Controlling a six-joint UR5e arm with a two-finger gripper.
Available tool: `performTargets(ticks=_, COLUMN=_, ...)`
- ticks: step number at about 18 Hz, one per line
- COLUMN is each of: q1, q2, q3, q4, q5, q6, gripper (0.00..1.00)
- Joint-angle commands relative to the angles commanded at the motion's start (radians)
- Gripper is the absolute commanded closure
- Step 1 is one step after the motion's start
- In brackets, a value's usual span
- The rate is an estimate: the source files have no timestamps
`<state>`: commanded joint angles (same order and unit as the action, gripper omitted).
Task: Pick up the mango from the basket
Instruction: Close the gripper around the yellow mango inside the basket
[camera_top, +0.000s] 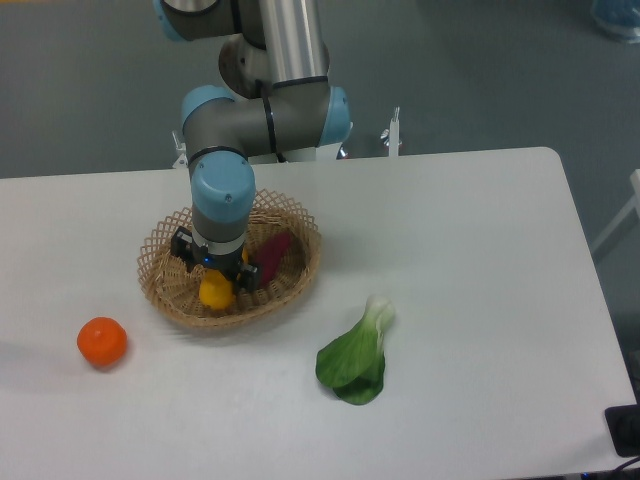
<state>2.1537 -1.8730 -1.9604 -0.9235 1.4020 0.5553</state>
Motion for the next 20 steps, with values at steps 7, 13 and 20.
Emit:
performTargets(ticks=7, q1=0.002, q2=0.028, q3=0.015, q4=-0.006, q5=-0.001, q6=-0.003, gripper=0.68)
performTargets(ticks=13, q1=0.028, q2=0.037, q3=0.070, q4=-0.014, q5=0.000, q6=0.008, gripper=0.67)
performTargets(ticks=20, q1=0.123, q2=0.066, q3=0.106, q4=-0.014, q5=0.006, q6=0.043, gripper=0.66)
